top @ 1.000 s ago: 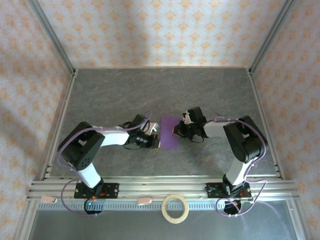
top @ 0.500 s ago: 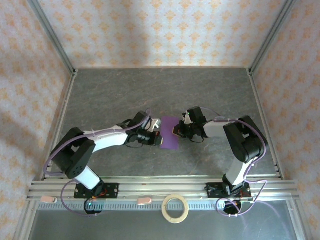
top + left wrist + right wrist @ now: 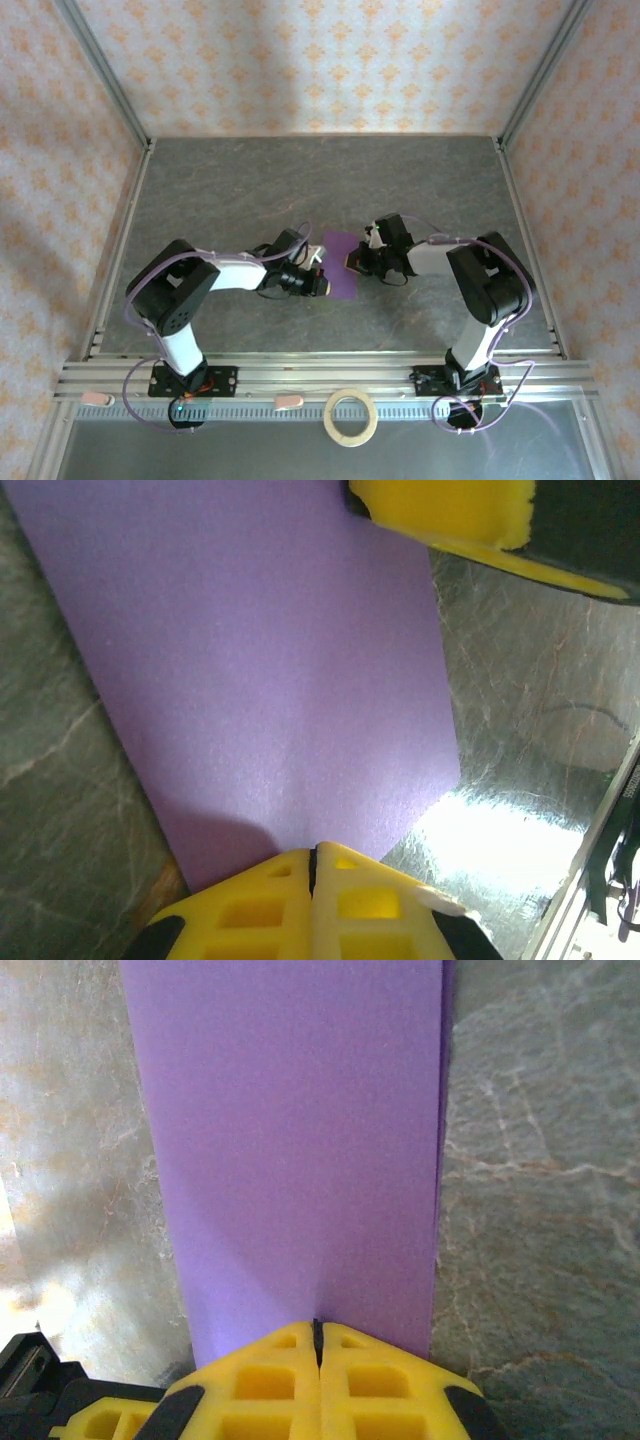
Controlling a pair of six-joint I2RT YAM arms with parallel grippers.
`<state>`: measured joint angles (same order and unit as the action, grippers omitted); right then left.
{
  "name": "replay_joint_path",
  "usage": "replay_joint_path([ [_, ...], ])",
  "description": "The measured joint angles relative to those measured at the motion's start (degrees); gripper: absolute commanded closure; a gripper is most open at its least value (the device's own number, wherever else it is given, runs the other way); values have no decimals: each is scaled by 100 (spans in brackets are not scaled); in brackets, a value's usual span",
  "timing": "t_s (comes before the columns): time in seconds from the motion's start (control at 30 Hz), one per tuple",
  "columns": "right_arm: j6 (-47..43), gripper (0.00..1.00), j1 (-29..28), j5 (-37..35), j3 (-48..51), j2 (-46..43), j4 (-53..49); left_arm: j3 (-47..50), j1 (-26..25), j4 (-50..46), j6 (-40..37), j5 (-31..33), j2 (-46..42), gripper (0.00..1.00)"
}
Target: Fold a paper plane with a square sheet of paper (pick it up from the middle)
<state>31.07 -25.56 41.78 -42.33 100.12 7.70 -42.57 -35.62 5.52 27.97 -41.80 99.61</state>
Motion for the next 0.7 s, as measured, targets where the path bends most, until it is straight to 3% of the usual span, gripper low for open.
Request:
replay_joint_path([
  [0.5,-518,100,0,2,-315,76,-490,802,26,-455,208,535,-1582,96],
  [0.7,-1038,100,-15,13,-730,245,-992,643,636,-57,828,577,-1657,96],
])
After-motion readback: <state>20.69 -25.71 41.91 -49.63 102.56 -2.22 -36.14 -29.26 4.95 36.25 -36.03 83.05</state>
